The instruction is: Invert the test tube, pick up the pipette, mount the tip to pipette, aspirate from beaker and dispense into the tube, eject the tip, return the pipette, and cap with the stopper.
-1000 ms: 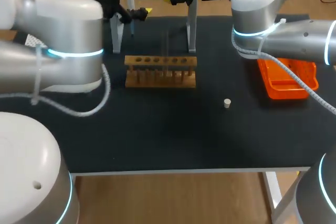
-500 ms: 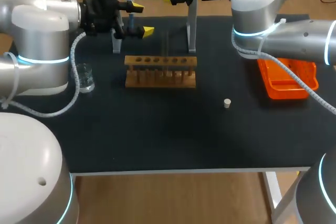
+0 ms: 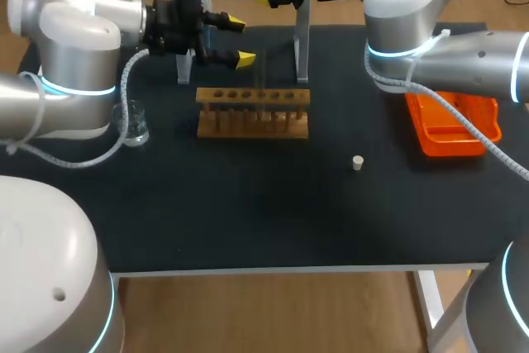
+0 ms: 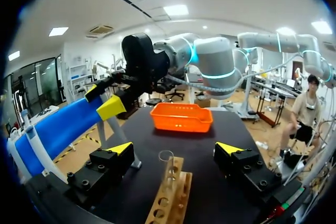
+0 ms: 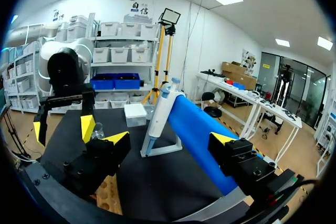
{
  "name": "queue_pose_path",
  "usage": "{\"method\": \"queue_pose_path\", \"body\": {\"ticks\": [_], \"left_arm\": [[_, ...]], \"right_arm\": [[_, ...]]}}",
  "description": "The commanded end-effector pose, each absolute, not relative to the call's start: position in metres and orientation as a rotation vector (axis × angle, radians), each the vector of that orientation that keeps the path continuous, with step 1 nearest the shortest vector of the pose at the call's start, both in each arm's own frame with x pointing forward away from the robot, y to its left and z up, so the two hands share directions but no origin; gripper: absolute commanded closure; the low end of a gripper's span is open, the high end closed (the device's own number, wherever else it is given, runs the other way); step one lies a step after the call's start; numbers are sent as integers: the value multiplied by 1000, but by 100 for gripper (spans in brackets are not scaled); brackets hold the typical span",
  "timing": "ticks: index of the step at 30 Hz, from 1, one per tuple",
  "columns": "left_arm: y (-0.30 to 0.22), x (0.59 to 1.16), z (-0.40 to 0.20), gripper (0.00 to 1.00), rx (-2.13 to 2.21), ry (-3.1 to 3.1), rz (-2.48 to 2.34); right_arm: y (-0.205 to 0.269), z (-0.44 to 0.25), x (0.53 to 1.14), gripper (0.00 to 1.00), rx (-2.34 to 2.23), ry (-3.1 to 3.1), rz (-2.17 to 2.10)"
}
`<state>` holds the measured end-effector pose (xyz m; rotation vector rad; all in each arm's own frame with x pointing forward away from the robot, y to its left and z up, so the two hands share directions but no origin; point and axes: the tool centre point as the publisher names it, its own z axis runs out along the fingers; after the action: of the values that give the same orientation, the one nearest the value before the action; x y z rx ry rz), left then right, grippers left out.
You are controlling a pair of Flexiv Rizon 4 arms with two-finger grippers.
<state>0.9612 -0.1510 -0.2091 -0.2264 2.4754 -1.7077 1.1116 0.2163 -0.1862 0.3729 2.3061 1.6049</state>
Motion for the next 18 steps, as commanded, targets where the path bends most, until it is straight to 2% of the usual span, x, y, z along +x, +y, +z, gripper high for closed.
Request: {"method": "queue_pose_path", "body": {"ticks": [1,18], "left_arm": [[-159,966,-218,0,-220,2492,-1713],[-182,974,-245,0,-169,2549,-1632]], "right_arm": [[215,-185,1112,0,371,2312,1605],[215,-185,1112,0,371,2312,1605]]}}
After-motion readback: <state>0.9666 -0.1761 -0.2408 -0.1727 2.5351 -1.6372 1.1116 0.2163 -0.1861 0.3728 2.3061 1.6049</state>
